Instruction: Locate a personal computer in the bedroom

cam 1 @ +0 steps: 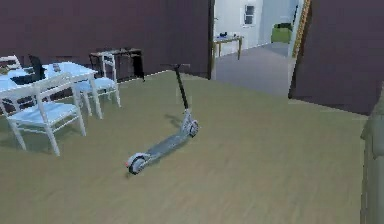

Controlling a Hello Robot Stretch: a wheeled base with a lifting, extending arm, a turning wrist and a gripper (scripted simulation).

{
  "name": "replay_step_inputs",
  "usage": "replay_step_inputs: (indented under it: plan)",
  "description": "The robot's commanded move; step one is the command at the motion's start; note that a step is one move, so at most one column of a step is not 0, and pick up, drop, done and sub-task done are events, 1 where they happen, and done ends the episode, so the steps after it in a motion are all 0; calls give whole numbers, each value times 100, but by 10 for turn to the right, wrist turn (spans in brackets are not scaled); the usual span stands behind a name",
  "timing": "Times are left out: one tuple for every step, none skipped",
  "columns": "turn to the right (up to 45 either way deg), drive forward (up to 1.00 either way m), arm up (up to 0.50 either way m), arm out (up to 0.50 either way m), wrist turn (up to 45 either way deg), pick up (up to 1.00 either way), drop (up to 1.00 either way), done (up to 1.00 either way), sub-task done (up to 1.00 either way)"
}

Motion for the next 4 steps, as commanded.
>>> replay_step_inputs:
  plan:
    - [0, 55, 0, 0, 0, 0, 0, 0, 0]
    - [210, 0, 0, 0, 0, 0, 0, 0, 0]
    - [0, 100, 0, 0, 0, 0, 0, 0, 0]
    - [30, 0, 0, 0, 0, 0, 0, 0, 0]
